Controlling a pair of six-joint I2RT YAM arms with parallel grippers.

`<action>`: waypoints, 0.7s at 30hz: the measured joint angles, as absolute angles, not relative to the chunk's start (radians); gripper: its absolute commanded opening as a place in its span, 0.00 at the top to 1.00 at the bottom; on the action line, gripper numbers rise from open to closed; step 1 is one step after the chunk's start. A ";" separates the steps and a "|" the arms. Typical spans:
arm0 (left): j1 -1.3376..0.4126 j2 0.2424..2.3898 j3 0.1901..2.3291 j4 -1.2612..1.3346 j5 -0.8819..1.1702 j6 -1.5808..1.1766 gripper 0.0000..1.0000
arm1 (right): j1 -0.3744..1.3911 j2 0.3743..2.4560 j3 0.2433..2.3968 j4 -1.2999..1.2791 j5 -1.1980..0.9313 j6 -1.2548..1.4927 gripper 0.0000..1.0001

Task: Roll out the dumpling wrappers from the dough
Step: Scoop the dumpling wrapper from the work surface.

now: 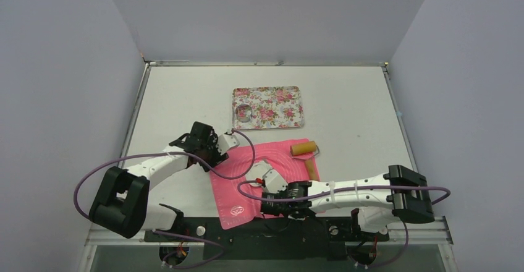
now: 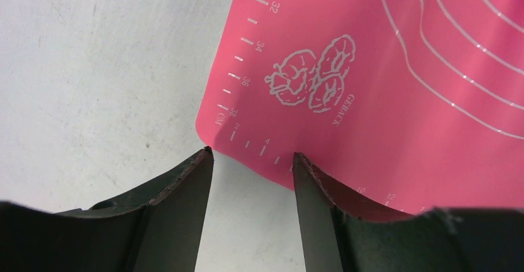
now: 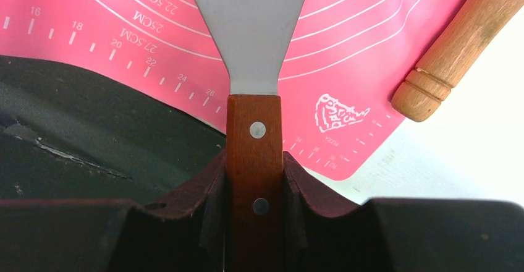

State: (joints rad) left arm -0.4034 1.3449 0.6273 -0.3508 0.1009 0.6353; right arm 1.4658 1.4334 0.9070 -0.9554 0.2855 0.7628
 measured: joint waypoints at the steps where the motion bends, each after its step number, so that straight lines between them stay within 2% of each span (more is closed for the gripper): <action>1: -0.396 1.345 0.627 -0.351 0.101 0.638 0.52 | 1.466 1.433 0.904 -0.949 0.291 0.760 1.00; 14: -0.346 1.354 0.632 -0.346 0.096 0.645 0.52 | 1.451 1.400 0.856 -0.778 0.380 0.691 1.00; 21: -0.304 1.438 0.700 -0.336 0.076 0.645 0.52 | 1.446 1.342 0.810 -0.746 0.374 0.690 1.00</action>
State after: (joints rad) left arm -0.3042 1.4376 0.6998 -0.3355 0.0761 0.6445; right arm 1.4460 1.3422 0.8101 -0.7460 0.3737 0.6899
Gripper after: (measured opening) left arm 0.483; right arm 0.262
